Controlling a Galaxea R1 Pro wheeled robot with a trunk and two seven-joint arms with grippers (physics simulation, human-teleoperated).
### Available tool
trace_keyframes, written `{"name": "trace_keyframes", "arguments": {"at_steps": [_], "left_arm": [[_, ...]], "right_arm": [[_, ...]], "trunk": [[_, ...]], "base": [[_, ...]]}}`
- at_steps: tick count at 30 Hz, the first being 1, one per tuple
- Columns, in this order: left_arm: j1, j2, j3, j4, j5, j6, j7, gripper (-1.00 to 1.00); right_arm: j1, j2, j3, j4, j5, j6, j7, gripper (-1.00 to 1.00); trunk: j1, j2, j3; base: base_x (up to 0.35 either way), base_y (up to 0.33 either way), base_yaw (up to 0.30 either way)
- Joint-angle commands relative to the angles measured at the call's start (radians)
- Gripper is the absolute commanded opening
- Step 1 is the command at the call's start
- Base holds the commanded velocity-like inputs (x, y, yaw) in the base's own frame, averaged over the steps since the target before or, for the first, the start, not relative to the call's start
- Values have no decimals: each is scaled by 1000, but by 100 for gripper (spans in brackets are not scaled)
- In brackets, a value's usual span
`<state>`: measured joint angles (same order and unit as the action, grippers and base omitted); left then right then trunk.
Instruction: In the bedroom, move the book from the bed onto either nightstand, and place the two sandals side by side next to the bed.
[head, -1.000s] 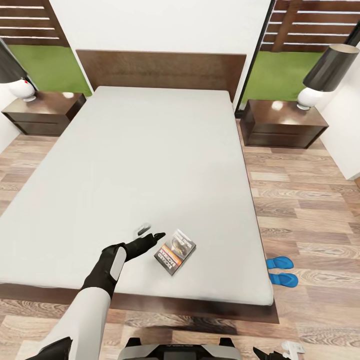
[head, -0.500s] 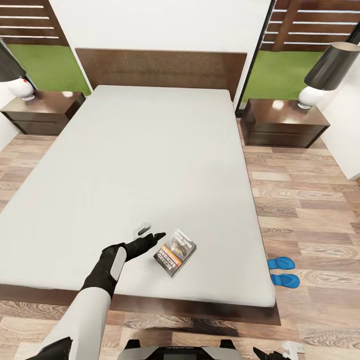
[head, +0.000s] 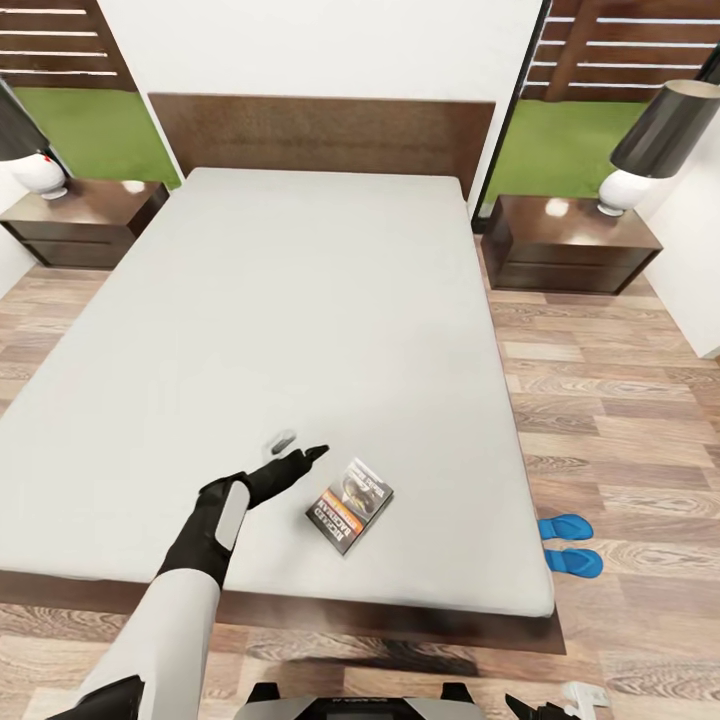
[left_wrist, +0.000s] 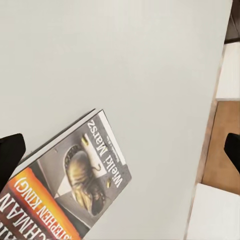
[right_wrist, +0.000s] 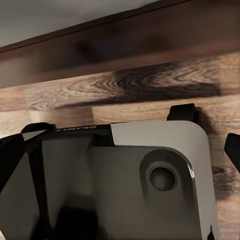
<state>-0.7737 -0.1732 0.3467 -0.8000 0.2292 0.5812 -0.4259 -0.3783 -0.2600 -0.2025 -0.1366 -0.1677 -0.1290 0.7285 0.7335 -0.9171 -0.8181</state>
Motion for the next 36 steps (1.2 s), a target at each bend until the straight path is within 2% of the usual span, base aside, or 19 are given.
{"name": "trace_keyframes", "arguments": {"at_steps": [1, 9, 13, 17, 25, 36], "left_arm": [[-1, -1, -2, -2, 7, 8, -3, 100], [-2, -1, -10, -2, 10, 3, -2, 100], [-4, -1, -11, -2, 10, -26, 3, 100], [-29, -1, -25, -2, 11, -40, 5, 100], [-41, -1, -82, 0, 13, -44, 1, 100], [-42, -1, -89, 7, 12, -46, -1, 100]], "right_arm": [[-1, 0, -1, 2, -4, -1, 4, 100], [-1, 0, -2, 2, -4, -1, 3, 100], [-1, -1, -2, 2, -4, -1, 4, 100], [-1, 1, -2, 2, -4, -1, 3, 100], [-1, 1, -2, 2, -4, -1, 4, 100], [-1, 1, -2, 2, -4, -1, 4, 100]], "trunk": [[0, -1, -1], [0, -1, -1], [0, -1, -1], [16, -29, -13], [46, -85, -38], [88, -162, -73]], "base": [[0, 0, 0], [0, 0, 0], [0, 0, 0], [0, 0, 0], [0, 0, 0], [0, 0, 0]]}}
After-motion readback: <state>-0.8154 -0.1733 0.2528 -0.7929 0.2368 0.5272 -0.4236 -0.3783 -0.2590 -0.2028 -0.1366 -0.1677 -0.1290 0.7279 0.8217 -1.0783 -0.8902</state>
